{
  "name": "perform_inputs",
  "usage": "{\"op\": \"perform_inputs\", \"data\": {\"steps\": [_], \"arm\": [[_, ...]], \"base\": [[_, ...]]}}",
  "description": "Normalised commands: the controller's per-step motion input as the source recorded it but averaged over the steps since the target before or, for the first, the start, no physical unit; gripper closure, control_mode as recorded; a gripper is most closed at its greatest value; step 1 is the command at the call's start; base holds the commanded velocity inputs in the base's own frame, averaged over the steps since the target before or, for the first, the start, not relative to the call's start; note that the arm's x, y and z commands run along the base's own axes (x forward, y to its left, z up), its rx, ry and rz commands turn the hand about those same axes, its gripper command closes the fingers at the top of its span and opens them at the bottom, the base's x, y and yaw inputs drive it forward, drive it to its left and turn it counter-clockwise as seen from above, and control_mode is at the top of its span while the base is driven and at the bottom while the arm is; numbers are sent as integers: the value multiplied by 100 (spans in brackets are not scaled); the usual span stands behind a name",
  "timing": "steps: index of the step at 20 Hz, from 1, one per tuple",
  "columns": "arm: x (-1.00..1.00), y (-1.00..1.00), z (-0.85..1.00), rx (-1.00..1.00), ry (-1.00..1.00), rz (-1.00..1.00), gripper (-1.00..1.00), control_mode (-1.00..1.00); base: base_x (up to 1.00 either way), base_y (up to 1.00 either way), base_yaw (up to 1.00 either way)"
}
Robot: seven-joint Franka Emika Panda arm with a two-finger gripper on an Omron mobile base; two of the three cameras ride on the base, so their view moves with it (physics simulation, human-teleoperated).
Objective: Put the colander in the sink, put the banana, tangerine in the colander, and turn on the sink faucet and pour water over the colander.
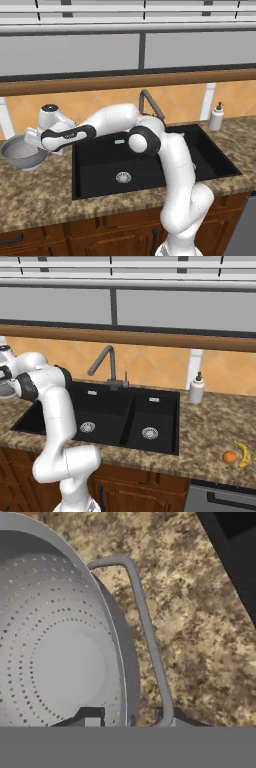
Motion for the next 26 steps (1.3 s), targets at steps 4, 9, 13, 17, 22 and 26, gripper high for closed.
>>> {"op": "perform_inputs", "data": {"steps": [4, 9, 13, 17, 22, 26], "arm": [[-24, -51, 0, -2, -5, -2, 100, -100], [-44, -91, 0, 0, -8, -3, 100, -100], [-72, -100, 0, 0, -10, 0, 100, -100], [-77, -100, 0, 0, -6, -4, 100, -100], [-33, -100, 1, 0, -3, -19, 100, -100], [-2, -100, 0, 0, 0, -31, 100, -100]], "base": [[0, 0, 0], [0, 0, 0], [0, 0, 0], [0, 0, 0], [0, 0, 0], [0, 0, 0]]}}
